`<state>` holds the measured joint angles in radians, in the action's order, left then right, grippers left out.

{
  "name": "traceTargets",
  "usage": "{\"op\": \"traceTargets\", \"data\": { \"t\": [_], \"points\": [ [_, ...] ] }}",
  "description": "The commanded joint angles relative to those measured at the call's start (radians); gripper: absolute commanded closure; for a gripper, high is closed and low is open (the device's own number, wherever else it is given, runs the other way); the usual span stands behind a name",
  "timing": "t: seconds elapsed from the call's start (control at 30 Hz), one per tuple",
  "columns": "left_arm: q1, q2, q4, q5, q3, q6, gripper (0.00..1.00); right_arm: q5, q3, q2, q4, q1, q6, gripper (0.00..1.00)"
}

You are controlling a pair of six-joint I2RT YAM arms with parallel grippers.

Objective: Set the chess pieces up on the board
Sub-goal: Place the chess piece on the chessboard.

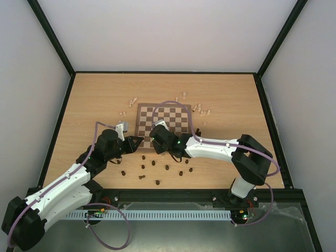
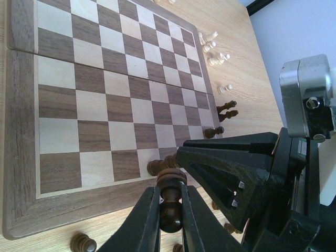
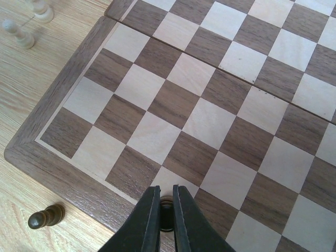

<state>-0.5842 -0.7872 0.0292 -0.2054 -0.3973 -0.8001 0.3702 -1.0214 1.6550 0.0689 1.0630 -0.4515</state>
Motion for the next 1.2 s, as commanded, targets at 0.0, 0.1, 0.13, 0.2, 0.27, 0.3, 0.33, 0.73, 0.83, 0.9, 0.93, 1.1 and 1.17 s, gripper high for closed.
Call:
{"op": "traceTargets", "data": {
  "t": [0.0,0.1,0.13,0.2,0.27,0.3,0.33,0.73,0.83,0.9,0.93,1.1,1.17],
  "points": [
    [-0.003,-0.001,0.003,0.011,0.004,0.001,0.96,0.013,-0.025,0.015,0.008,0.008,0.009,0.93],
    [-0.002,-0.003,0.003,0.012,0.006,0.001,0.96,0.017,-0.024,0.014,0.007,0.008,0.011,0.93],
    [-0.002,-0.005,0.003,0.013,0.006,0.001,0.96,0.018,-0.023,0.015,0.006,0.008,0.011,0.93],
    [-0.003,-0.007,0.004,0.012,0.004,0.001,0.96,0.016,-0.026,0.017,0.006,0.009,0.013,0.9],
    [-0.003,-0.008,0.005,0.013,0.004,0.001,0.96,0.012,-0.026,0.019,0.005,0.009,0.012,0.86],
    [-0.002,-0.008,0.005,0.014,0.005,0.001,0.96,0.01,-0.025,0.018,0.005,0.008,0.011,0.84],
    [-0.002,-0.009,0.005,0.014,0.004,0.001,0.96,0.011,-0.024,0.015,0.006,0.008,0.011,0.82],
    [-0.002,-0.066,0.07,0.06,-0.042,0.02,0.96,0.03,-0.017,-0.093,0.046,0.008,0.008,0.62],
    [-0.003,-0.118,0.155,0.103,-0.104,0.051,0.94,0.076,-0.014,-0.184,0.111,0.008,-0.024,0.53],
    [-0.003,-0.169,0.219,0.129,-0.156,0.074,0.93,0.086,0.001,-0.264,0.144,0.009,-0.052,0.5],
    [-0.003,-0.195,0.247,0.139,-0.183,0.088,0.93,0.084,0.014,-0.301,0.155,0.008,-0.065,0.49],
    [-0.003,-0.377,0.404,0.156,-0.366,0.172,0.92,0.081,0.069,-0.475,0.211,0.008,-0.093,0.44],
    [-0.003,-0.468,0.465,0.157,-0.431,0.202,0.92,0.078,0.087,-0.522,0.235,0.008,-0.098,0.43]
  ]
}}
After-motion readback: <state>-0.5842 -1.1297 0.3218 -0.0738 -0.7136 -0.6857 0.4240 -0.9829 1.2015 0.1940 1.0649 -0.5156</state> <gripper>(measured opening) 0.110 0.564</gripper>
